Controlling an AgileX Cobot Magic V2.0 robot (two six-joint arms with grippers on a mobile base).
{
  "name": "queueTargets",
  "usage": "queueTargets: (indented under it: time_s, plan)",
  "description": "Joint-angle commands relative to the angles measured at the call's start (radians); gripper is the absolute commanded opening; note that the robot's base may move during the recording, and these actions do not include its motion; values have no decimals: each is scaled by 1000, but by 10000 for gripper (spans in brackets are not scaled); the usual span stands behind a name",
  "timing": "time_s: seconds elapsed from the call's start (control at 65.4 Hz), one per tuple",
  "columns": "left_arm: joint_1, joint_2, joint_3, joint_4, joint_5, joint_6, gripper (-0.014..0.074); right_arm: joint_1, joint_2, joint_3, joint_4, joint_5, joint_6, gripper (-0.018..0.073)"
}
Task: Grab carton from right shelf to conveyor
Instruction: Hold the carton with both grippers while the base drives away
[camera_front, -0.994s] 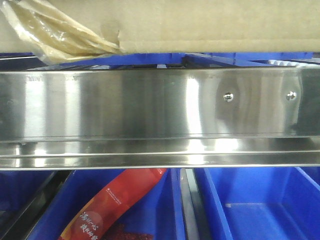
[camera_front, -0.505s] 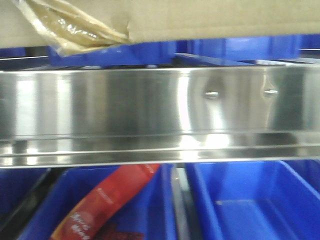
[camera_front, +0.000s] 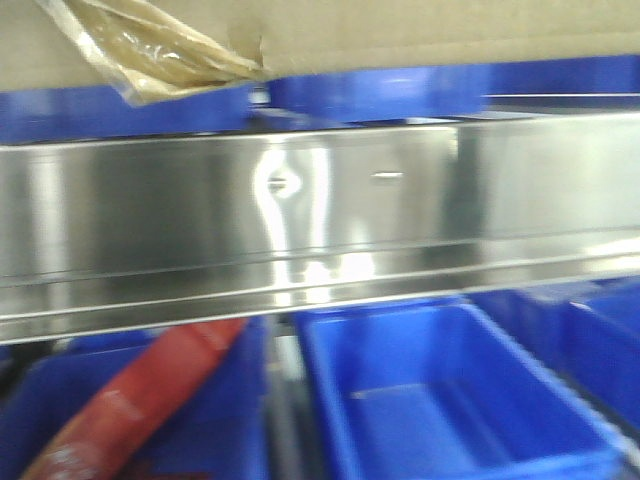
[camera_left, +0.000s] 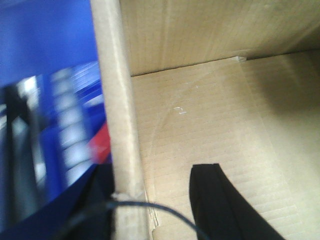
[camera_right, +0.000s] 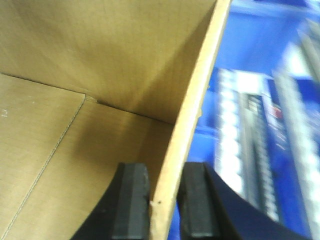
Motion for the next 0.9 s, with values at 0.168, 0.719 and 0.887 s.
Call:
queueTargets:
  time_s: [0.168, 0.719, 0.887]
  plan:
    - [-17, -11, -7, -85, -27, 36, -17, -1, -5, -2, 1, -110, -24, -58]
    - [-17, -11, -7, -85, -27, 36, -17, -1, -5, -2, 1, -129, -24, -58]
    - [-17, -11, -7, -85, -27, 36, -17, -1, -5, -2, 1, -129, -24, -58]
